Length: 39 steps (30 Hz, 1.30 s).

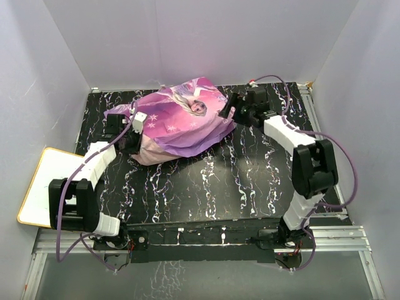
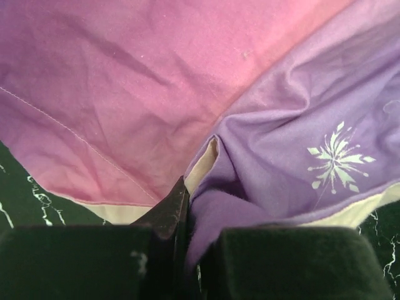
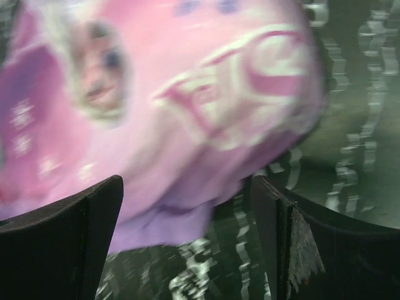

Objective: Remove the pillowcase from the pillow

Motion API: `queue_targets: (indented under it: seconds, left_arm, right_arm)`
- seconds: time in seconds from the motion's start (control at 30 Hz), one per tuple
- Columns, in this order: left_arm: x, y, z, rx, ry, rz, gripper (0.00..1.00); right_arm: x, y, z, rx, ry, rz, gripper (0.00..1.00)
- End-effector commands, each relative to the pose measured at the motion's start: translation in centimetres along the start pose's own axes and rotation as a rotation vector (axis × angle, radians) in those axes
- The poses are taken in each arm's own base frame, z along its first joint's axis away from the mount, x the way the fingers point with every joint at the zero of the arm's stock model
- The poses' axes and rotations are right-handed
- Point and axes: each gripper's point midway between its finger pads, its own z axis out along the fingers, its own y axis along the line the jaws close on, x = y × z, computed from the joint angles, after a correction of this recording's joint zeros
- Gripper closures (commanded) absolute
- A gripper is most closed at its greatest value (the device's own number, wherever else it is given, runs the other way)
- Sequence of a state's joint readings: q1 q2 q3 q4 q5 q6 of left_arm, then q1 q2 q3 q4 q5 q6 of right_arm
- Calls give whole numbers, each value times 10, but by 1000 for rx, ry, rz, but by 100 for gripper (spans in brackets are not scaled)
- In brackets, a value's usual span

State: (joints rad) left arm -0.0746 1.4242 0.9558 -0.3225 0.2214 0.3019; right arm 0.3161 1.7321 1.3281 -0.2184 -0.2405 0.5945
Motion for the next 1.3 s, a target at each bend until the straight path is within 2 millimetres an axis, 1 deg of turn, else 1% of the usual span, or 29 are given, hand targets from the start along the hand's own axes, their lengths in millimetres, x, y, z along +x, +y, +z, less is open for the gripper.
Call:
queue_targets:
  seconds: [0.0,0.07,0.1,0.17,0.23,0.3,0.33,0.4,0.43,0.47,0.5,0.57,0.63,0.7,0.73,0.8,0.9,0.97,1.0,1.07,1.17,1.23,1.27]
  left_arm:
    - [-16,0,-28,-25,-58,75,100]
    - [-19,5,-33,-53,-65,73,100]
    - [-21,10,-36,-85,-61,72,100]
    - [-26,24,-41,-146,-67,74,100]
    - [-37,44,-49,-229,-96,79,100]
    - [-53,71,-61,-316,-142,87,100]
    - [-61,86,-67,-362,-166,85,100]
    - [-73,109,-77,-412,-202,62,100]
    - [-76,115,-79,-412,-206,52,100]
    - [-81,118,-82,-412,-217,42,100]
    - [-81,120,-77,-403,-205,28,100]
    - [-85,122,-75,-397,-210,12,100]
    - [-89,121,-74,-384,-221,5,100]
    - [-92,120,-73,-373,-226,-1,100]
    - [-95,121,-74,-374,-228,-3,100]
    - [-102,126,-78,-390,-239,3,100]
    - [-124,133,-91,-415,-283,36,100]
    - [-142,137,-104,-431,-317,53,100]
    - [-150,138,-108,-431,-327,58,100]
    - [-160,139,-113,-421,-334,54,100]
    - [-167,138,-114,-404,-342,35,100]
    - [-169,139,-113,-401,-345,28,100]
    - [-170,139,-113,-401,-345,26,100]
  right_arm:
    - [0,-76,36,185,-10,-23,14]
    - [0,-97,48,214,-7,-42,14]
    - [1,-104,52,223,-11,-60,14]
    - [3,-112,58,223,-17,-90,14]
    - [5,-117,63,228,-11,-109,13]
    - [8,-119,67,219,5,-131,13]
    - [10,-117,68,198,11,-140,13]
    - [13,-106,70,129,12,-153,14]
    - [14,-100,71,97,2,-163,15]
    - [16,-94,72,74,-5,-176,15]
    - [18,-87,72,47,-12,-191,15]
    - [24,-72,73,-18,-8,-224,16]
    - [32,-51,68,-105,-15,-271,18]
    - [41,-41,60,-136,-27,-316,18]
    - [43,-40,57,-139,-33,-330,18]
    - [50,-46,56,-117,-31,-358,18]
    - [54,-61,59,-55,-33,-377,18]
    - [50,-66,65,-22,-47,-381,19]
    - [47,-65,68,-10,-59,-391,19]
    - [44,-57,79,-5,-80,-426,19]
    - [42,-41,99,-8,-100,-466,20]
    - [41,-26,109,-37,-120,-484,23]
    - [38,-17,113,-58,-142,-484,26]
